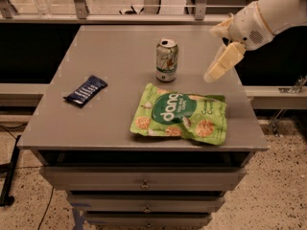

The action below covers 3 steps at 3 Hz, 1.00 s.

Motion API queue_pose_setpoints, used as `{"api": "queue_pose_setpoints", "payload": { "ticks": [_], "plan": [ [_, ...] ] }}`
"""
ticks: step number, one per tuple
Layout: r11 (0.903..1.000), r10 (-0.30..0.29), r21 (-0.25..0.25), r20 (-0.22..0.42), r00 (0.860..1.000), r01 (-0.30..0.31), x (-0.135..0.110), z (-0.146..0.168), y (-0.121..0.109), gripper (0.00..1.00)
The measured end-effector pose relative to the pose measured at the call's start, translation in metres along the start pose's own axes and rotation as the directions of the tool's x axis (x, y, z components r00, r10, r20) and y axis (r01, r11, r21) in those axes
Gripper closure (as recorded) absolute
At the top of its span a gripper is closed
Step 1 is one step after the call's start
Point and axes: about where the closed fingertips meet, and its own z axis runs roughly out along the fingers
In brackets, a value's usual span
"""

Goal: Knock 7up can over

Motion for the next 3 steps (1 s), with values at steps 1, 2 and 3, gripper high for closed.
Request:
{"api": "queue_pose_setpoints", "payload": {
  "ticks": [1, 2, 3],
  "plan": [
    [1.0000, 0.005, -0.005, 0.008, 1.000, -0.005, 0.001, 0.004, -0.002, 0.00],
    [0.9999, 0.017, -0.001, 0.028, 0.999, -0.017, -0.001, 0.008, -0.003, 0.00],
    [0.9993, 0.033, 0.016, 0.109, 0.993, -0.035, -0.006, 0.018, -0.010, 0.00]
  ]
}}
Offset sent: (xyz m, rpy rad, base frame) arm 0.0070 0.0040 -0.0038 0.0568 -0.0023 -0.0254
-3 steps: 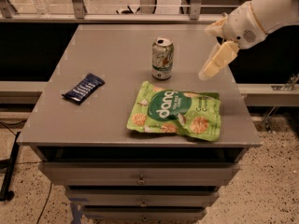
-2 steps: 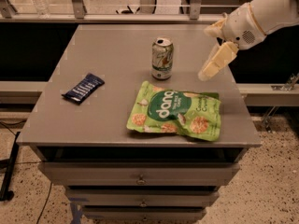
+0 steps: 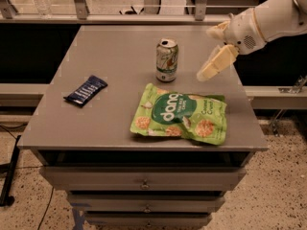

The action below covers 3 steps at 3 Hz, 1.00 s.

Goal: Knock 7up can over

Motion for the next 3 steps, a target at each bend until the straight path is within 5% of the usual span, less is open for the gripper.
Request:
{"api": "queue_pose_setpoints", "payload": {
  "ticks": [3],
  "plan": [
    [0.9999, 0.004, 0.011, 0.271, 0.963, -0.008, -0.032, 0.051, -0.017, 0.00]
  ]
}}
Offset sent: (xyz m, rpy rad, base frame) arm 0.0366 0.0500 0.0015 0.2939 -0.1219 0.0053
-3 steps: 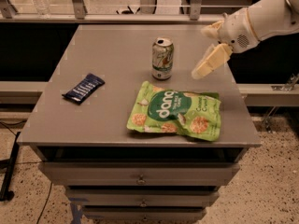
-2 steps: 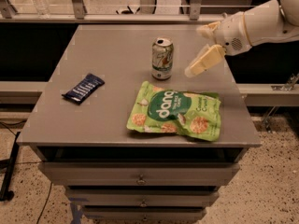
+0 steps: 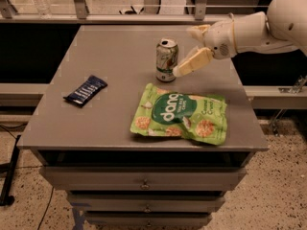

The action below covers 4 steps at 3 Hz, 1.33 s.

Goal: Knock 7up can over

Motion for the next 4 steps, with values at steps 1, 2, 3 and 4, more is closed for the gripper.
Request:
{"api": "queue_pose_setpoints", "payload": {
  "ticks": [1, 2, 3, 4],
  "plan": [
    [0.9992, 0.001, -0.040, 0.107, 0.994, 0.004, 0.001, 0.031, -0.003, 0.00],
    [0.9982, -0.003, -0.058, 0.159, 0.987, 0.013, 0.000, 0.047, -0.003, 0.00],
    [0.9981, 0.004, -0.061, 0.237, 0.971, 0.011, 0.004, 0.059, 0.001, 0.00],
    [0.9982, 0.023, -0.059, 0.325, 0.945, -0.004, 0.009, 0.066, 0.006, 0.00]
  ]
}}
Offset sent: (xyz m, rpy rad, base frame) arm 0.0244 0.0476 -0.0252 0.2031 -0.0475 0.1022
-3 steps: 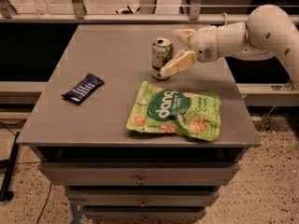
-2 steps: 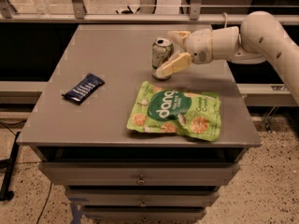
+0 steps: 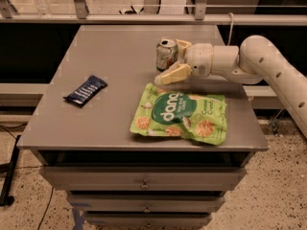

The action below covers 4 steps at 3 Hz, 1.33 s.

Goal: Knock 7up can over

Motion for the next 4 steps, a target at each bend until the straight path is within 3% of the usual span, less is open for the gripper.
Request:
{"api": "queue_pose_setpoints", "payload": {
  "ticks": [2, 4],
  "plan": [
    [1.0000, 0.008, 0.003, 0.052, 0.999, -0.008, 0.002, -0.004, -0.002, 0.03],
    [0.9999, 0.014, 0.000, 0.061, 0.998, -0.014, 0.007, -0.017, -0.005, 0.44]
  ]
}}
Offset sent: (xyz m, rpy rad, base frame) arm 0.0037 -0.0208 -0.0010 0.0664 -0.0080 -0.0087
